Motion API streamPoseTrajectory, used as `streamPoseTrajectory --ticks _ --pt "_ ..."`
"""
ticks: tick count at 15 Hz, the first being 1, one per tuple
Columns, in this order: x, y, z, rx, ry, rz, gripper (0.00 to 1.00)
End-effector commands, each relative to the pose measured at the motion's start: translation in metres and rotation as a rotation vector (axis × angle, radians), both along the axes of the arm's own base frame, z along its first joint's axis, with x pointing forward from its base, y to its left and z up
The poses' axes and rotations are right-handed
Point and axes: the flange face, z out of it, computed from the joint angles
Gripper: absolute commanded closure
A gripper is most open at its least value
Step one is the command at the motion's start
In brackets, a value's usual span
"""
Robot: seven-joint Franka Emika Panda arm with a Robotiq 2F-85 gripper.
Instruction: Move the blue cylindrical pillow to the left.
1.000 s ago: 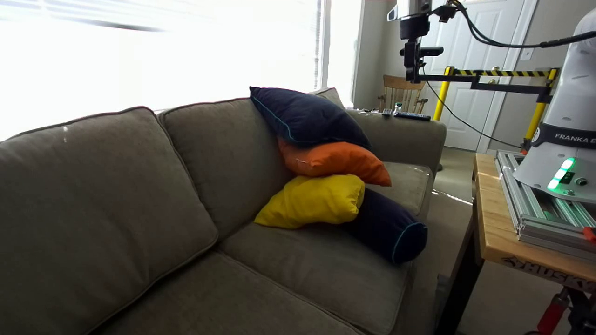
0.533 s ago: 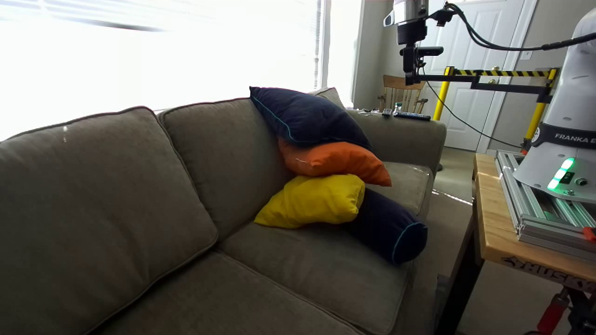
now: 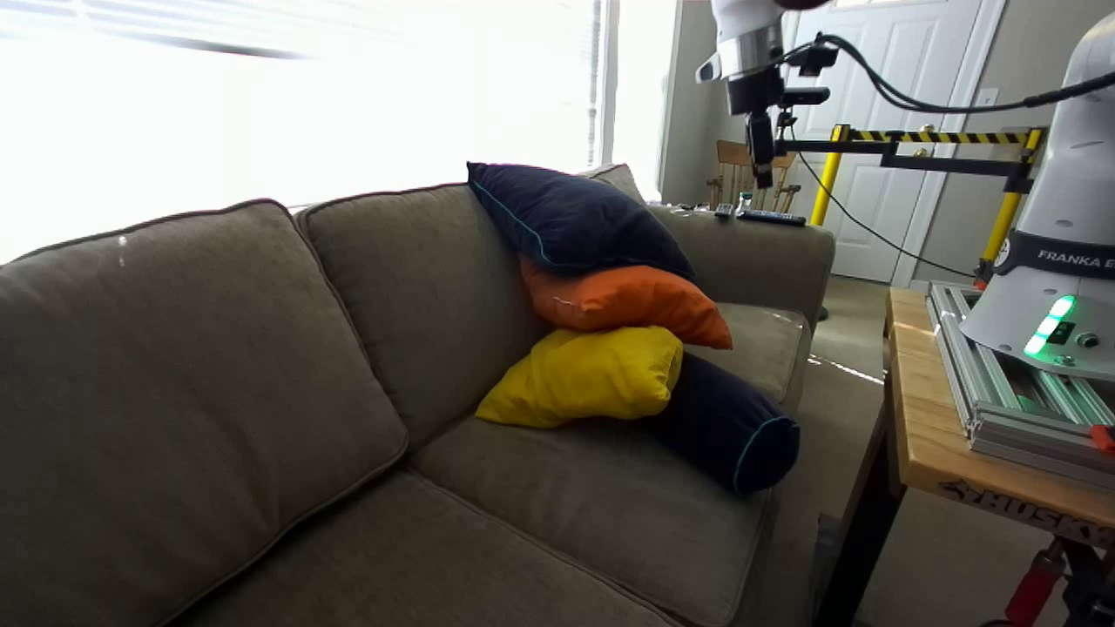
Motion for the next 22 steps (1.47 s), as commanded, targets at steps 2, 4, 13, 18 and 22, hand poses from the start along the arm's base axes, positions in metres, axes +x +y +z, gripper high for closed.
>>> streamPoseTrajectory --ticks 2,4,13,18,22 --pt "0.028 0.057 -0.071 0.029 0.123 0.222 0.00" --pt "0.035 0.075 -0.095 0.015 0.162 0.283 0.00" --pt "0.050 0.096 -0.173 -0.071 0.132 0.062 0.00" --pt "0.044 0.098 -0.185 -0.069 0.136 0.027 0.00" --pt "0.044 0.099 -0.188 -0.069 0.143 0.026 0.00"
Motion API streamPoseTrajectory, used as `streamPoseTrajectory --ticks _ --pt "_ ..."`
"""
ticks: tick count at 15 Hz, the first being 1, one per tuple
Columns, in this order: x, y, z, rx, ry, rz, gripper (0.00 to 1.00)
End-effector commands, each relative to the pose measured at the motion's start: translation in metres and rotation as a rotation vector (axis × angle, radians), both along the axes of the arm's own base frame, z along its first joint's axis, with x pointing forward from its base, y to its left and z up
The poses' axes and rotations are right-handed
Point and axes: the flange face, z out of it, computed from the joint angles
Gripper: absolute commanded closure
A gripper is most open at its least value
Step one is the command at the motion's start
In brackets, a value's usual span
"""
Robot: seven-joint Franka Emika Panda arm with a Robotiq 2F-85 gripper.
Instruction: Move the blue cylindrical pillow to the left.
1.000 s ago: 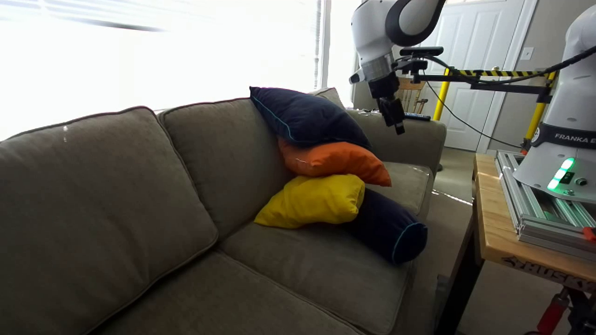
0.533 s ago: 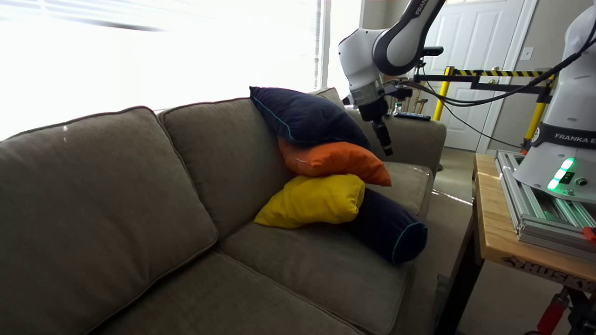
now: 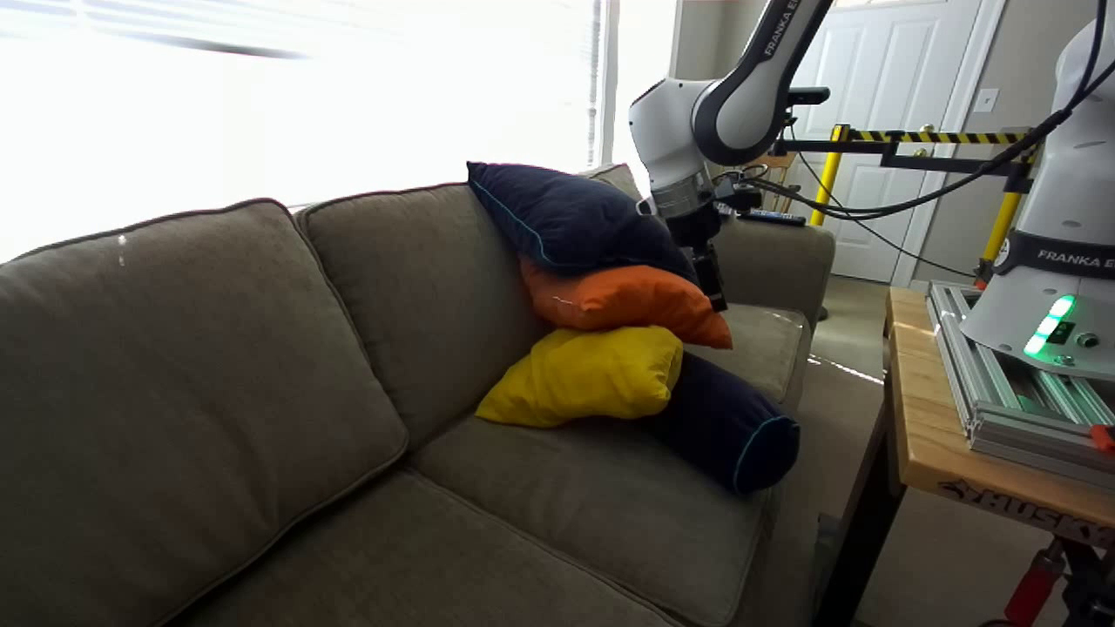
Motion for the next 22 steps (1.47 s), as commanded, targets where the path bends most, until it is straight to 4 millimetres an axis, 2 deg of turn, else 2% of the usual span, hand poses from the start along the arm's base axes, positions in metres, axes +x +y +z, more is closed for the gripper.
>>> streamPoseTrajectory --ticks 1,4,9,14,22 --pt "0.000 0.000 0.000 0.000 0.000 0.000 0.00" --pt "0.000 0.001 -0.004 -0.012 0.001 -0.014 0.00" --pt "-0.008 0.009 -0.036 -0.067 -0.032 -0.150 0.00" --pt "-0.013 0.023 -0.066 -0.098 -0.146 -0.250 0.00" --pt "-0.021 0.027 -0.105 -0.172 -0.273 -0.350 0.00"
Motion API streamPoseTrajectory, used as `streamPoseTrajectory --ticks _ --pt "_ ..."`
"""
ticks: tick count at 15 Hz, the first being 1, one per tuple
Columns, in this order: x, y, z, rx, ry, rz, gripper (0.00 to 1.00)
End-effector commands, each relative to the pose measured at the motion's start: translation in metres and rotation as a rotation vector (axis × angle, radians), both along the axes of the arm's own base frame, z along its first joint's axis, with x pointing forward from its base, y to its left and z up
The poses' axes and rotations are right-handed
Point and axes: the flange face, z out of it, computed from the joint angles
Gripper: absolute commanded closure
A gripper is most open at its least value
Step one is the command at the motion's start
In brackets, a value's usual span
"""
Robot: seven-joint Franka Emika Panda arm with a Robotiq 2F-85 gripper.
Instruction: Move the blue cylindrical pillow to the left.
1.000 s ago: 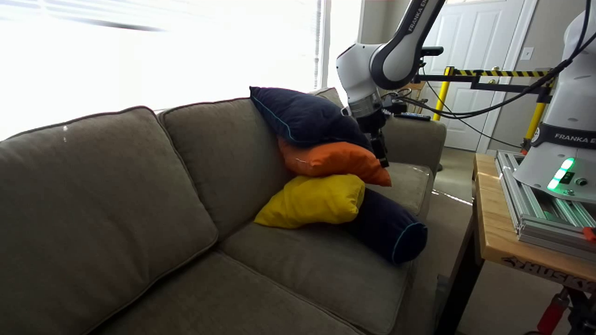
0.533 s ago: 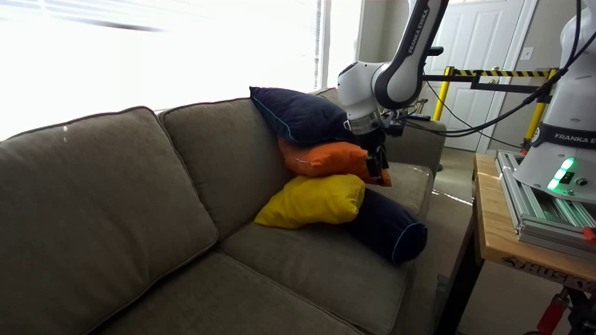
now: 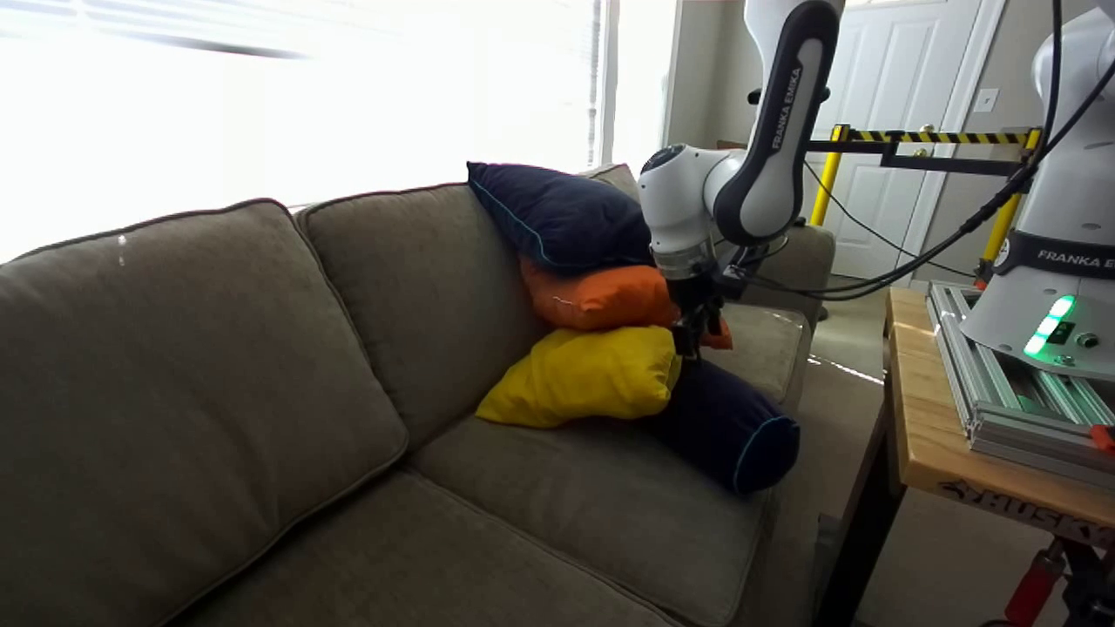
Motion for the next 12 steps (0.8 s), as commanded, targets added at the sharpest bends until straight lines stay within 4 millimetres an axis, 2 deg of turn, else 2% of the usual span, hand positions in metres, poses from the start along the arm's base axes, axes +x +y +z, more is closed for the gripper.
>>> streamPoseTrajectory --ticks 1,7,12 --pt "-0.004 0.002 -0.021 -0.033 -0.039 -0.025 0.00" --pt "-0.006 -0.002 -0.051 -0.053 -0.089 -0.062 0.00" --pt "0.005 -0.004 -0.066 -0.028 -0.151 -0.099 0.00"
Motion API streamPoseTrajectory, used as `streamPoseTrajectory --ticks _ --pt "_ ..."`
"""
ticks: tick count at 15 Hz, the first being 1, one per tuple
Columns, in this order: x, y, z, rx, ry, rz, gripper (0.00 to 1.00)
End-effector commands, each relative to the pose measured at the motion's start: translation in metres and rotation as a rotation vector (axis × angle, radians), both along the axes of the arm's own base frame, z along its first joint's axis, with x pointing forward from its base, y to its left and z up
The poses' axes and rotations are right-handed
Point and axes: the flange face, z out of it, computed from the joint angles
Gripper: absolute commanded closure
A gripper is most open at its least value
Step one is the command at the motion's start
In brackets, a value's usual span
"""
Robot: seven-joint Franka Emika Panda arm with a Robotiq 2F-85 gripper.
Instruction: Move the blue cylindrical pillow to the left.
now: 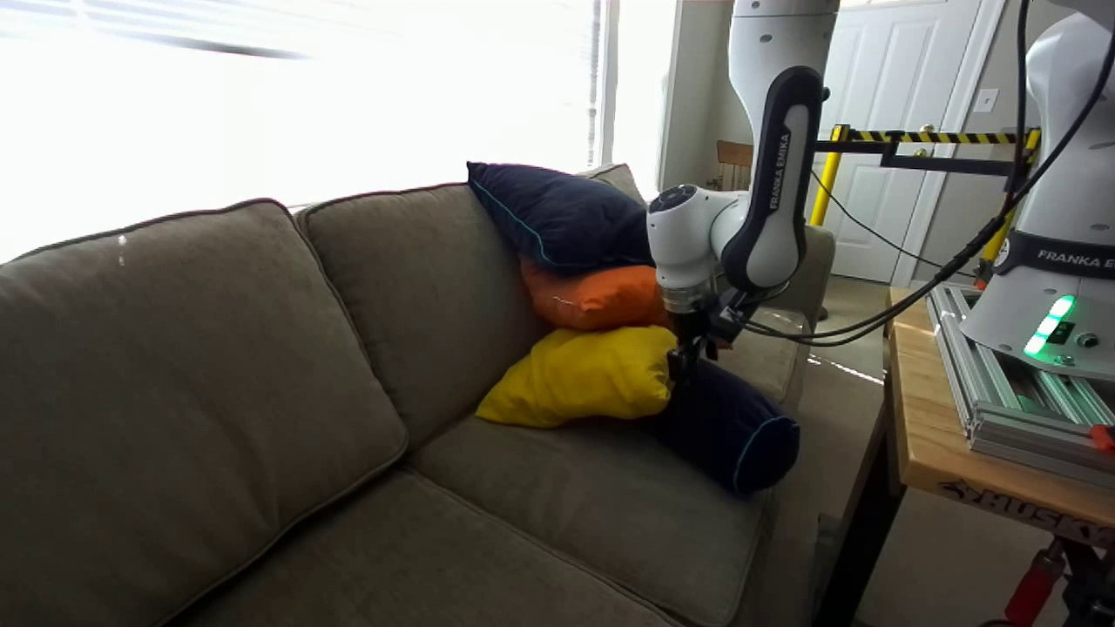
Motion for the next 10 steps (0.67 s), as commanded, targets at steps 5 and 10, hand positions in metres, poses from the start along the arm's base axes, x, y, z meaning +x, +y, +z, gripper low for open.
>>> streamPoseTrajectory --ticks 5,10 --pt "0.030 0.029 -0.020 0.099 -0.076 0.028 0.00" --pt "0.023 0.043 -0.031 0.123 0.052 0.174 0.00"
